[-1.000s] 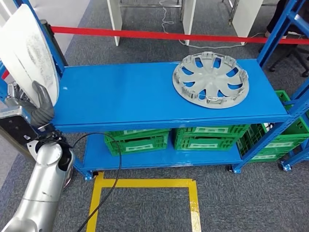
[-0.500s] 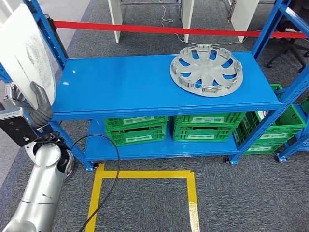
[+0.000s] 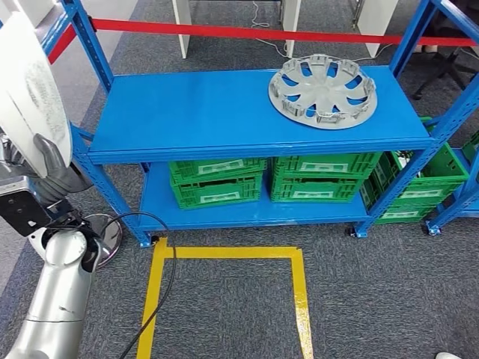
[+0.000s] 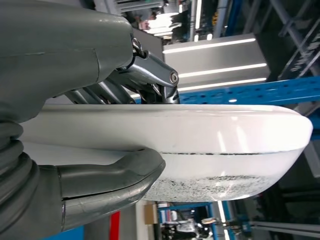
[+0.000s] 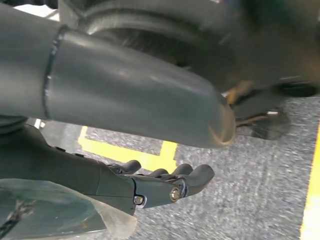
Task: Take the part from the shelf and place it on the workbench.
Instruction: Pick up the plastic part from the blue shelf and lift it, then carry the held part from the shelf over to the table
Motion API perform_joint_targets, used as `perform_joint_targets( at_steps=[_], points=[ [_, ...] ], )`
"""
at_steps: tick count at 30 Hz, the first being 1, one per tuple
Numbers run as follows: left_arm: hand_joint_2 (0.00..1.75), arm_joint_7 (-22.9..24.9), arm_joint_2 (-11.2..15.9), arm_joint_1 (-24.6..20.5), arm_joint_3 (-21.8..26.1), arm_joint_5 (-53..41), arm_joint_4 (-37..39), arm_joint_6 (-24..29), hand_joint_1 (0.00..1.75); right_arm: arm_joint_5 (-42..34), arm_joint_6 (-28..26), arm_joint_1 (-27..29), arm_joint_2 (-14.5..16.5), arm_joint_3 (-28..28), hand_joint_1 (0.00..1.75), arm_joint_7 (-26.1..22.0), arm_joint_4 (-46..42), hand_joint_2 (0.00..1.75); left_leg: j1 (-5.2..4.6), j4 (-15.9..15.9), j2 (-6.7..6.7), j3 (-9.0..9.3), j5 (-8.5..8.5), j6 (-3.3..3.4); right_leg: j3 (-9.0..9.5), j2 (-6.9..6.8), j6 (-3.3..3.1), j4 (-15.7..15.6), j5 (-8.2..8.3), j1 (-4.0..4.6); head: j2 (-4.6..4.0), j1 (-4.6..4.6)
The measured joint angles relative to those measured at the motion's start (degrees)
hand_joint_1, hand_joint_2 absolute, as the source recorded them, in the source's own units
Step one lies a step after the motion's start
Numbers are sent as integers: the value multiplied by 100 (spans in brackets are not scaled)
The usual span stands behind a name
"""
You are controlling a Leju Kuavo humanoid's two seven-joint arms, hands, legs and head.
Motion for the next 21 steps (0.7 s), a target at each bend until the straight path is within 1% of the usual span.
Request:
perform_joint_targets(
  at_steps=[1, 2, 3, 4, 5, 6, 7, 8, 9, 10, 11, 12, 13, 14, 15, 16, 17, 18, 19, 20, 21],
  points=[
    [175, -19, 2, 17, 27, -2, -35, 0, 175, 5, -5, -6, 2, -1, 0, -48, 0, 0, 0, -1, 2, -21, 53, -24, 121, 3, -17, -201, -57, 14, 0, -2],
    [175, -37, 3, 38, 53, -4, -64, 0, 175, 10, -10, -4, 4, -2, 0, -82, 0, 0, 4, -6, 3, -33, 110, -49, 121, 6, -41, -276, -58, 21, 0, -3],
    [175, -56, 5, 60, 82, -8, -88, 0, 175, 13, -11, -1, 6, -4, 0, -99, 1, 0, 12, -7, -2, -54, 125, -76, 85, -1, -78, -274, -13, 18, 0, -2],
    [175, -72, 8, 84, 109, -15, -111, 0, 175, 15, -15, 2, 8, -7, 0, -102, 1, 0, 19, 45, -8, -94, 43, -109, 42, -10, -129, -272, 39, 13, 0, -9],
    [175, -88, 9, 108, 142, -27, -136, 0, 175, 17, -15, 3, 8, -10, 0, -93, 0, 0, 28, 208, -15, -160, -146, -144, -16, -22, -178, -273, 102, 7, 0, -19],
    [175, -108, 9, 130, 174, -44, -159, 0, 175, 20, -15, 1, 8, -13, 0, -81, 0, 0, 42, 492, -21, -252, -423, -177, -68, -33, -222, -267, 163, 5, 0, -28],
    [175, -122, 9, 152, 201, -57, -177, 0, 175, 21, -14, 0, 8, -15, 0, -70, -1, 0, 55, 881, -23, -353, -722, -207, -148, -36, -249, -253, 217, 14, 0, -37],
    [175, -132, 8, 177, 223, -66, -188, 0, 175, 23, -10, 0, 9, -16, 0, -64, -1, 0, 68, 1296, -23, -436, -950, -228, -236, -40, -259, -235, 273, 21, 0, -39],
    [175, -138, 9, 202, 238, -70, -195, 1, 175, 23, -8, 2, 9, -17, 0, -60, -1, 0, 77, 1613, -23, -472, -1055, -241, -328, -40, -262, -212, 326, 26, 0, -39],
    [175, -138, 9, 222, 249, -72, -202, 1, 175, 23, -7, 2, 9, -18, 0, -54, -1, 0, 83, 1767, -23, -436, -1034, -247, -426, -40, -261, -181, 376, 28, 0, -40],
    [175, -139, 9, 238, 257, -75, -213, 1, 175, 24, -5, 3, 9, -19, 0, -45, -1, 0, 88, 1711, -24, -303, -913, -246, -525, -40, -256, -146, 421, 29, 0, -40],
    [175, -141, 8, 247, 263, -80, -231, 1, 175, 25, -2, 3, 9, -21, 0, -33, -1, 0, 92, 1443, -25, -75, -758, -237, -613, -38, -246, -108, 459, 29, 0, -40],
    [175, -145, 8, 251, 268, -86, -254, 0, 175, 26, 4, 5, 9, -22, 0, -22, -1, 0, 93, 1052, -31, 205, -668, -223, -689, -36, -231, -74, 491, 31, 0, -40],
    [175, -153, 7, 256, 274, -96, -284, 1, 175, 26, 14, 7, 9, -25, 0, -12, -1, 0, 88, 629, -41, 484, -649, -203, -745, -33, -208, -45, 521, 36, 0, -37],
    [175, -163, 7, 262, 284, -104, -316, 1, 175, 26, 29, 8, 9, -29, 0, -5, -1, 0, 78, 295, -50, 689, -683, -182, -786, -30, -177, -29, 559, 37, 0, -36],
    [175, -175, 7, 270, 299, -111, -344, 1, 175, 26, 45, 9, 9, -35, 0, 0, -1, 0, 62, 95, -58, 795, -736, -161, -816, -28, -142, -26, 601, 34, 0, -34],
    [175, -187, 7, 279, 315, -114, -366, 1, 175, 26, 64, 11, 9, -40, 0, 4, -1, 0, 44, 6, -61, 826, -746, -136, -840, -26, -101, -27, 650, 28, 0, -34],
    [175, -199, 3, 285, 333, -113, -380, 0, 175, 25, 82, 18, 9, -46, 0, 6, -1, 0, 47, -28, -50, 802, -713, -95, -871, -22, -61, -24, 671, 17, 0, -35],
    [175, -211, -2, 289, 345, -113, -388, 0, 175, 25, 97, 24, 8, -49, 0, 6, -1, 0, 50, -52, -37, 765, -664, -46, -918, -17, -26, 15, 619, 11, 0, -33],
    [175, -221, -6, 290, 355, -113, -397, 0, 175, 25, 108, 30, 8, -51, 0, 4, -1, 0, 57, -74, -23, 718, -608, 8, -991, -12, 4, 135, 476, 11, 0, -24],
    [175, -229, -13, 292, 363, -114, -407, 0, 175, 25, 117, 34, 7, -52, 0, 0, -1, 0, 65, -86, -9, 657, -546, 55, -1087, -6, 26, 365, 245, 10, 0, -12]
  ],
)
